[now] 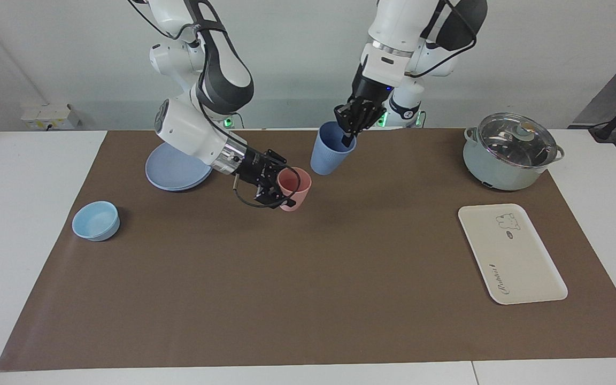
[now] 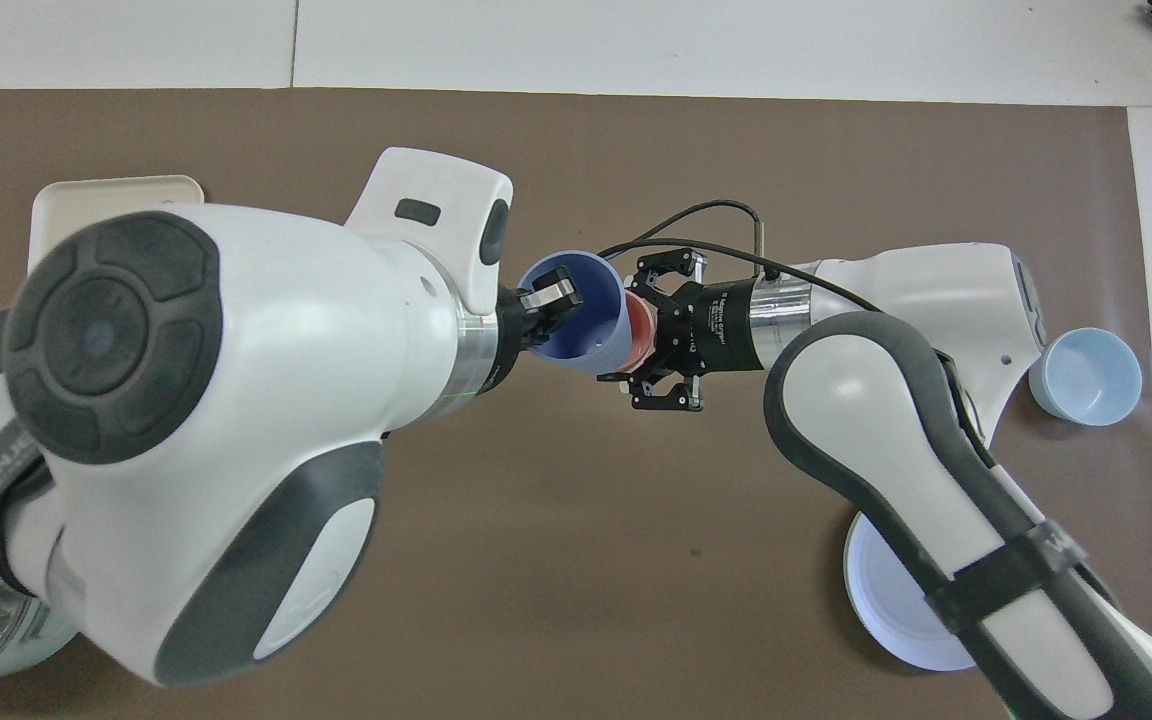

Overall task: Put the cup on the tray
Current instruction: 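Carry the blue cup to the tray while the right gripper lowers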

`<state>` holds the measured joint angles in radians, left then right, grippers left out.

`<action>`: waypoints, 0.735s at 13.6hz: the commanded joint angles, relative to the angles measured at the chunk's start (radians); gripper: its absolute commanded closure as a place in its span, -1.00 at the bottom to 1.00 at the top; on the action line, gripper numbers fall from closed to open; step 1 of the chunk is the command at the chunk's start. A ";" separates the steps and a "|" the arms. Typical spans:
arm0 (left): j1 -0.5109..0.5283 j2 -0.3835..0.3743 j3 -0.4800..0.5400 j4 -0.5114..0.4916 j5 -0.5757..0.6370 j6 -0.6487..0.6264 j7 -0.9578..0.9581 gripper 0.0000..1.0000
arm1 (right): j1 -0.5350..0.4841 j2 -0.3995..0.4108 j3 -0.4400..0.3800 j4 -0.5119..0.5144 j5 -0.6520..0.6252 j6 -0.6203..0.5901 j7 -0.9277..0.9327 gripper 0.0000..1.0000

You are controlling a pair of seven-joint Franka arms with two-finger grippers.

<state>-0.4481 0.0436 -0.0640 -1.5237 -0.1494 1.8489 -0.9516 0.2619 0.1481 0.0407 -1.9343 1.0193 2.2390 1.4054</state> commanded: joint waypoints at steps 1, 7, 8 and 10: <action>0.128 -0.025 -0.008 -0.030 -0.015 -0.030 0.159 1.00 | -0.079 -0.007 0.005 -0.005 0.047 -0.044 0.003 1.00; 0.467 -0.005 -0.005 -0.209 -0.053 0.088 0.676 1.00 | -0.283 0.033 0.005 -0.054 0.056 -0.163 -0.181 1.00; 0.523 0.027 -0.005 -0.220 -0.058 0.116 0.764 1.00 | -0.320 0.039 0.005 -0.052 0.056 -0.188 -0.192 1.00; 0.630 0.106 -0.005 -0.219 -0.096 0.174 0.934 1.00 | -0.389 0.062 0.005 -0.054 0.053 -0.225 -0.251 1.00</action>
<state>0.0970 0.0903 -0.0547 -1.7321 -0.1978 1.9575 -0.1614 -0.0654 0.1957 0.0360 -1.9828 1.0392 2.0516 1.2285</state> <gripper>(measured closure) 0.943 0.189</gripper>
